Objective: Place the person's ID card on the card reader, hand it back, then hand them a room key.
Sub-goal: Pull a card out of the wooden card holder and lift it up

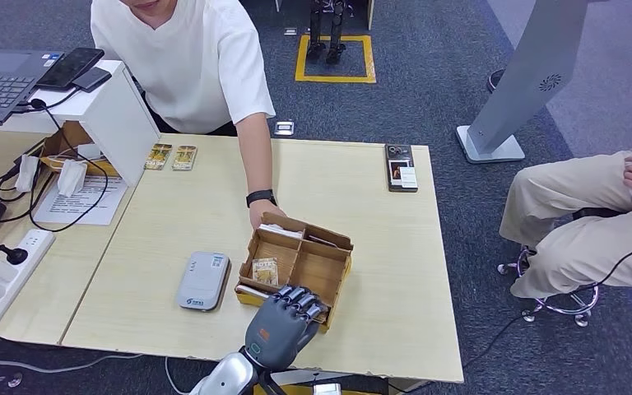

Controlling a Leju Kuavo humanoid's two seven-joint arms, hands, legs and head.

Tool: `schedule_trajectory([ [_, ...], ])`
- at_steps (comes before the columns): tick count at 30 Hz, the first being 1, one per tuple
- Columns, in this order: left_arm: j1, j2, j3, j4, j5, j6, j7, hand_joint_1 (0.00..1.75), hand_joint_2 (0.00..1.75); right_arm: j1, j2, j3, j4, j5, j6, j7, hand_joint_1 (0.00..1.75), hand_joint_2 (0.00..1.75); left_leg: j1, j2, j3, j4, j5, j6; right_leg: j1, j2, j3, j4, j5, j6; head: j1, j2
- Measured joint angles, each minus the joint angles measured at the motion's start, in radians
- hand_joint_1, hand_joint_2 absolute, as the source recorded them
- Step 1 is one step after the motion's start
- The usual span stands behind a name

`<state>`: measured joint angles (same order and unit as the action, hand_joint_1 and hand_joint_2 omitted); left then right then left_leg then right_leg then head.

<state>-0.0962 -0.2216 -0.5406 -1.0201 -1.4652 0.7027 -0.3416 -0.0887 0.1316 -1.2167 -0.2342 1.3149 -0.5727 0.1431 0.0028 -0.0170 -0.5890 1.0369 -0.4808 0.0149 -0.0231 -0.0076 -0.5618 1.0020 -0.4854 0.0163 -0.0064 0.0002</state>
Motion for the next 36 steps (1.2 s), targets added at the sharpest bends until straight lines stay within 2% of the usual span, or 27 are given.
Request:
schedule_trajectory([
  [4, 0.0, 0.0, 0.0, 0.0, 0.002, 0.0, 0.001, 0.54, 1.75, 0.0, 0.0, 0.0, 0.0, 0.0, 0.0, 0.0, 0.0, 1.75, 0.0, 0.0, 0.0, 0.0, 0.0, 0.0, 0.0, 0.0, 0.0, 0.0, 0.0, 0.0, 0.0, 0.0],
  [6, 0.0, 0.0, 0.0, 0.0, 0.002, 0.0, 0.001, 0.44, 1.75, 0.0, 0.0, 0.0, 0.0, 0.0, -0.001, 0.0, 0.0, 1.75, 0.0, 0.0, 0.0, 0.0, 0.0, 0.0, 0.0, 0.0, 0.0, 0.0, 0.0, 0.0, 0.0, 0.0],
  [21, 0.0, 0.0, 0.0, 0.0, 0.003, 0.0, 0.001, 0.35, 1.75, 0.0, 0.0, 0.001, 0.0, -0.001, -0.001, 0.0, 0.0, 1.75, 0.0, 0.0, 0.0, 0.0, 0.0, 0.0, 0.0, 0.0, 0.0, 0.0, 0.0, 0.0, 0.0, 0.0],
  [27, 0.0, 0.0, 0.0, 0.0, 0.012, 0.0, -0.009, 0.52, 1.75, 0.0, 0.0, 0.001, 0.0, -0.002, -0.002, -0.002, 0.0, 1.75, 0.0, 0.0, 0.0, 0.0, 0.0, 0.0, 0.0, 0.0, 0.0, 0.0, 0.0, 0.0, 0.0, 0.0],
  [28, 0.0, 0.0, 0.0, 0.0, 0.013, 0.0, -0.011, 0.63, 1.75, 0.0, 0.0, 0.001, 0.0, -0.002, -0.002, -0.002, 0.0, 1.75, 0.0, 0.0, 0.0, 0.0, 0.0, 0.0, 0.0, 0.0, 0.0, 0.0, 0.0, 0.0, 0.0, 0.0],
  [32, 0.0, 0.0, 0.0, 0.0, 0.013, 0.0, -0.012, 1.45, 1.75, 0.0, 0.0, 0.001, 0.0, -0.002, -0.002, -0.003, 0.0, 1.75, 0.0, 0.0, 0.0, 0.0, 0.0, 0.0, 0.0, 0.0, 0.0, 0.0, 0.0, 0.0, 0.0, 0.0],
  [36, 0.0, 0.0, 0.0, 0.004, 0.009, 0.0, -0.01, 1.73, 1.75, 0.0, 0.0, 0.001, 0.0, -0.002, -0.002, -0.003, 0.0, 1.75, 0.0, 0.0, 0.0, 0.0, 0.0, 0.0, 0.0, 0.0, 0.0, 0.0, 0.0, 0.0, 0.0, 0.0],
])
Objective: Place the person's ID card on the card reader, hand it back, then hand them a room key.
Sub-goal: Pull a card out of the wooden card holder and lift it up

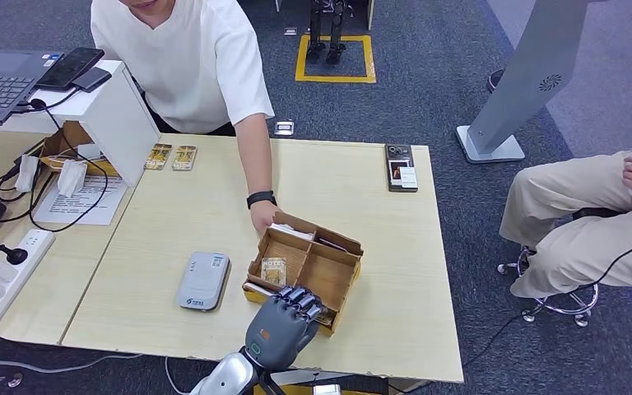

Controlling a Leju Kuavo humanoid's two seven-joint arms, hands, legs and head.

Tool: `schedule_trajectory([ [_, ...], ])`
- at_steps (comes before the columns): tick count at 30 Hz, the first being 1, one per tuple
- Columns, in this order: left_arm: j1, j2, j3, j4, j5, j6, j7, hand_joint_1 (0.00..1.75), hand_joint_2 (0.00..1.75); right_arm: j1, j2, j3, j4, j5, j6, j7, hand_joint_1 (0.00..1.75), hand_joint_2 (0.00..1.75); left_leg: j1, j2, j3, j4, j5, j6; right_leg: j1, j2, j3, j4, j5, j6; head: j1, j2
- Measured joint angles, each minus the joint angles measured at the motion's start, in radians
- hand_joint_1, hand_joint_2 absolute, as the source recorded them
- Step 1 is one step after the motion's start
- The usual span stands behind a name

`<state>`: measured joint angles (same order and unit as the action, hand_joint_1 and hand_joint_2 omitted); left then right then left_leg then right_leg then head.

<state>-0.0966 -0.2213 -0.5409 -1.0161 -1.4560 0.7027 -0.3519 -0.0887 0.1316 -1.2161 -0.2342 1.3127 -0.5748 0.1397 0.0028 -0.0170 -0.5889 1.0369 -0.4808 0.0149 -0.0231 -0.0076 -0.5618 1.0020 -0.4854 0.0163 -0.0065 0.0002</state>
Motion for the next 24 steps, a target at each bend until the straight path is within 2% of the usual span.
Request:
schedule_trajectory([
  [24, -0.004, 0.0, -0.001, 0.016, 0.008, 0.0, -0.007, 1.75, 1.75, 0.0, 0.0, 0.001, 0.0, 0.003, 0.0, 0.0, 0.0, 1.75, 0.0, 0.0, 0.0, 0.0, 0.0, 0.0, 0.0, 0.0, 0.0, 0.0, 0.0, 0.0, 0.0, 0.0],
])
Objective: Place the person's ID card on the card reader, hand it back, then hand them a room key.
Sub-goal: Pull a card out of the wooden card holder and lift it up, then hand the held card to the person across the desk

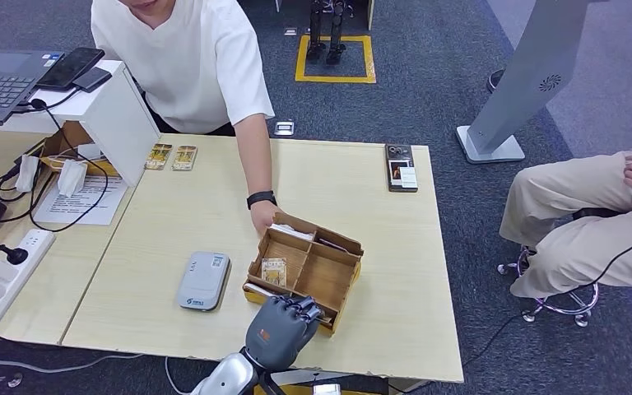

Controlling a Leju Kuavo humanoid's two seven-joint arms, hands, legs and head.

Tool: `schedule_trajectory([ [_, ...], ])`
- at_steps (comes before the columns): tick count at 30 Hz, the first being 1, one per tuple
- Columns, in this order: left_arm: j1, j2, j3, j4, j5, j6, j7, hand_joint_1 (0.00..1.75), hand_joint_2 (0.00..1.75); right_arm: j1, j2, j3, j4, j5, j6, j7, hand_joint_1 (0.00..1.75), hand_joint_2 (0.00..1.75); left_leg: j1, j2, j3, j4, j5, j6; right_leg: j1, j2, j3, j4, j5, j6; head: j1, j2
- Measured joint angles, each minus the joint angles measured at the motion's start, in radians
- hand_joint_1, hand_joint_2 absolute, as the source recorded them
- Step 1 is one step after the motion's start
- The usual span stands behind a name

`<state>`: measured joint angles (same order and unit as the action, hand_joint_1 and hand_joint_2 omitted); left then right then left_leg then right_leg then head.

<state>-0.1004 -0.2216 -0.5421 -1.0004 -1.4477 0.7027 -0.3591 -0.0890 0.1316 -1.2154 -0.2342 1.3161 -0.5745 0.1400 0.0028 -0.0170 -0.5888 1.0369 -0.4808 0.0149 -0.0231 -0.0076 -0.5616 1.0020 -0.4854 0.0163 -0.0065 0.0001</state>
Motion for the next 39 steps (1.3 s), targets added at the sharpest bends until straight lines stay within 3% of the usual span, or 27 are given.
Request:
schedule_trajectory([
  [11, 0.0, 0.0, -0.001, 0.002, 0.008, 0.0, -0.017, 1.75, 1.75, 0.0, 0.0, 0.0, 0.0, -0.001, 0.0, 0.0, 0.0, 1.75, 0.0, 0.0, 0.0, 0.0, 0.0, 0.0, 0.0, 0.0, 0.0, 0.0, 0.0, 0.0, 0.0, 0.0],
  [17, 0.011, -0.001, 0.01, -0.027, 0.041, 0.001, -0.086, 1.75, 1.75, 0.0, 0.0, 0.0, 0.0, -0.007, -0.002, 0.003, 0.0, 1.75, 0.0, 0.0, 0.0, 0.0, 0.0, 0.0, 0.0, 0.0, 0.0, 0.0, 0.0, 0.0, 0.0, 0.0],
  [20, 0.026, -0.012, 0.048, -0.066, 0.102, 0.001, -0.161, 1.75, 1.75, 0.001, 0.0, 0.0, 0.0, -0.009, -0.003, 0.004, 0.0, 1.75, 0.0, 0.0, 0.0, 0.0, 0.0, 0.0, 0.0, 0.0, 0.0, 0.0, 0.0, 0.0, 0.0, 0.0],
  [25, 0.042, -0.043, 0.141, -0.125, 0.312, 0.001, -0.32, 1.75, 1.75, 0.002, 0.0, 0.0, 0.0, -0.015, -0.008, 0.005, 0.0, 1.75, 0.0, 0.0, 0.0, 0.0, 0.0, 0.0, 0.0, 0.0, 0.0, 0.0, 0.0, 0.0, 0.0, 0.0],
  [29, 0.049, -0.044, 0.161, -0.165, 0.478, 0.001, -0.339, 1.75, 1.75, 0.002, 0.0, 0.0, 0.0, -0.017, -0.011, 0.005, 0.0, 1.75, 0.0, 0.001, 0.0, 0.0, 0.0, 0.0, 0.0, 0.001, 0.0, 0.0, 0.0, 0.0, 0.0, 0.0],
  [36, 0.052, -0.035, 0.129, -0.315, 1.191, -0.101, -0.334, 1.75, 1.75, 0.004, 0.002, -0.002, 0.0, -0.037, -0.044, 0.003, 0.0, 1.75, 0.0, 0.001, 0.0, 0.0, 0.0, 0.0, 0.0, 0.001, 0.0, 0.0, 0.0, 0.0, 0.0, 0.0],
  [39, 0.051, -0.033, 0.113, -0.371, 1.313, -0.131, -0.332, 1.75, 1.75, 0.005, 0.004, -0.003, 0.0, -0.04, -0.053, 0.003, 0.0, 1.75, 0.0, 0.001, 0.0, 0.0, 0.0, 0.0, 0.0, 0.001, 0.0, 0.0, 0.0, 0.0, 0.0, 0.0],
])
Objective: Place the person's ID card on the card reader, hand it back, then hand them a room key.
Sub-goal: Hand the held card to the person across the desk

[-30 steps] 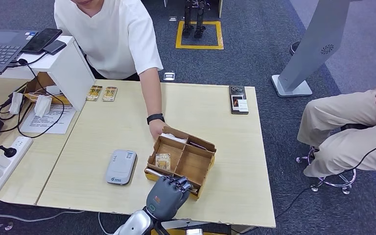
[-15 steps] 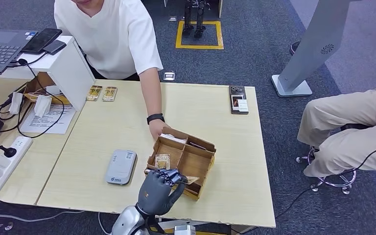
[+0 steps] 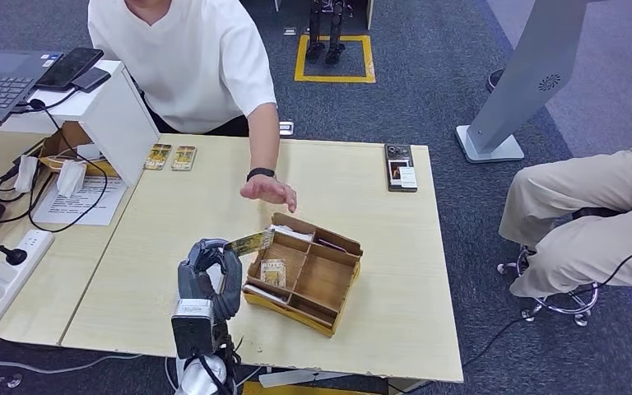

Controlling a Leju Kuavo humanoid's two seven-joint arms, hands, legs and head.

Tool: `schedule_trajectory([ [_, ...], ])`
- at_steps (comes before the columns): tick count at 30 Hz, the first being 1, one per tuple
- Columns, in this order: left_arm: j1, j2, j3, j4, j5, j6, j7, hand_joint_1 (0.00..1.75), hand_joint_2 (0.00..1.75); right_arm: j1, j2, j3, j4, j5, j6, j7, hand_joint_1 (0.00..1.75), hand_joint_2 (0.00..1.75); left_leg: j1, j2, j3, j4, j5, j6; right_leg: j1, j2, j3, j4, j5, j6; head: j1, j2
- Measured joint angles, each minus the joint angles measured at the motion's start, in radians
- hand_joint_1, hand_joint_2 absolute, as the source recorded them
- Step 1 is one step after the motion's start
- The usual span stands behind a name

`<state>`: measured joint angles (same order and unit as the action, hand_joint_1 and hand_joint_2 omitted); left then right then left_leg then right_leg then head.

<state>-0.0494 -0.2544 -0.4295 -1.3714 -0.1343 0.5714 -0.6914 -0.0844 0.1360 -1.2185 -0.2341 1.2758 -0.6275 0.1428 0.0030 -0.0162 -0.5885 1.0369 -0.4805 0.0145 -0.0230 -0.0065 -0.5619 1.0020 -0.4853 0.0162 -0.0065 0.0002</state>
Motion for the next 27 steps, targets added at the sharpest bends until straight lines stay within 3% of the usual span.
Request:
schedule_trajectory([
  [19, -0.015, 0.004, -0.014, -0.091, 0.137, 0.004, 0.013, 1.75, 1.75, 0.0, 0.004, -0.001, 0.0, 0.007, -0.006, 0.0, 0.0, 1.75, 0.0, 0.0, 0.0, 0.0, 0.0, 0.0, 0.0, 0.0, 0.0, 0.0, 0.0, 0.0, 0.0, 0.0],
  [23, -0.143, 0.011, 0.001, -0.046, 0.227, 0.028, 0.104, 1.75, 1.75, 0.0, 0.004, 0.008, 0.0, 0.034, -0.002, 0.004, 0.0, 1.75, 0.0, 0.0, 0.0, 0.0, 0.0, 0.0, 0.0, 0.0, 0.0, 0.0, 0.0, 0.0, 0.0, 0.0],
  [27, -0.238, 0.019, 0.036, 0.075, 0.105, 0.109, 0.131, 1.75, 1.75, -0.001, 0.004, 0.018, 0.001, 0.051, 0.008, 0.018, 0.0, 1.75, 0.0, 0.0, 0.0, 0.0, 0.001, -0.001, 0.0, 0.0, 0.0, 0.0, 0.0, 0.0, 0.0, 0.0],
])
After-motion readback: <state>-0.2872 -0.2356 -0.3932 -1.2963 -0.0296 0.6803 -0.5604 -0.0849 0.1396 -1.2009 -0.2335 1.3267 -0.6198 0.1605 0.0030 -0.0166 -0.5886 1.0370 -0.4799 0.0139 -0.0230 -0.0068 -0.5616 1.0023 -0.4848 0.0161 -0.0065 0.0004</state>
